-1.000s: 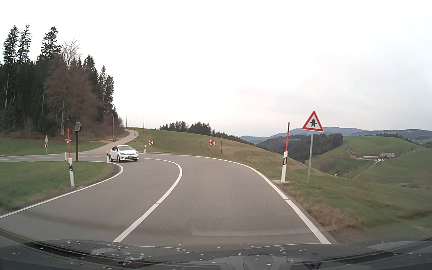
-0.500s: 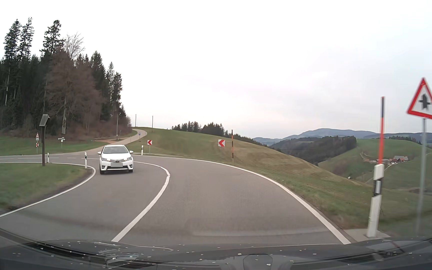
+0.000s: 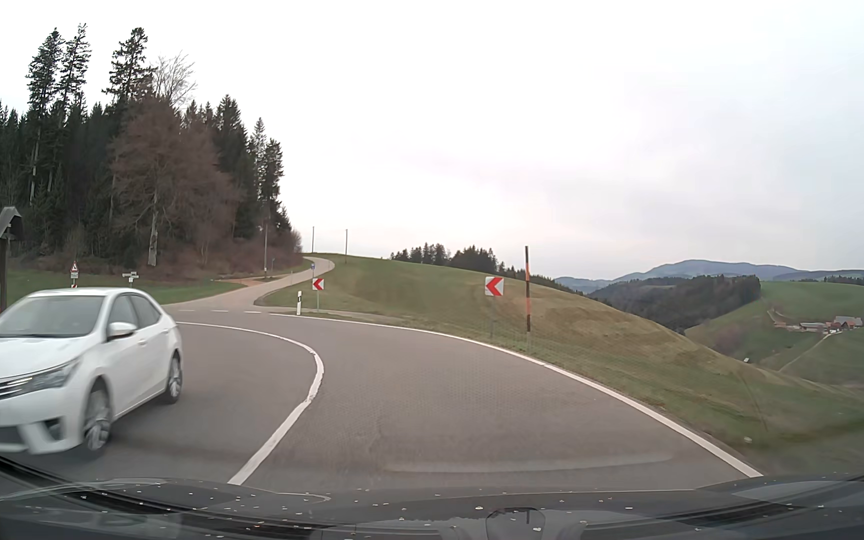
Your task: Follow the waypoints while adhering to traffic rules and regulations
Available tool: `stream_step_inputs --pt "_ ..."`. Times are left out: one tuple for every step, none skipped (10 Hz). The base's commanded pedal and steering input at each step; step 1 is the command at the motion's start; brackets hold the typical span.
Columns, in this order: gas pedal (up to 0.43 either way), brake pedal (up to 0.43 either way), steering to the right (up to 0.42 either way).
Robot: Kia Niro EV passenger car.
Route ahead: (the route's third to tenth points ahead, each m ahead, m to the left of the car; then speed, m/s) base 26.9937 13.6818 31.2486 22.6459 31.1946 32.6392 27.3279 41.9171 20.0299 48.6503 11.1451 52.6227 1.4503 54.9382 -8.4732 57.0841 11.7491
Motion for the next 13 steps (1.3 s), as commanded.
stream_step_inputs --pt "0.000 0.232 -0.090" --pt "0.000 0.207 -0.097" --pt "0.000 0.201 -0.103" --pt "0.000 0.201 -0.106" --pt "0.000 0.201 -0.112" --pt "0.000 0.201 -0.117" --pt "0.000 0.201 -0.121" --pt "0.000 0.201 -0.127" --pt "0.000 0.165 -0.131" --pt "0.000 0.030 -0.140" --pt "0.000 0.000 -0.151" --pt "0.000 0.000 -0.162" --pt "0.000 0.000 -0.169"
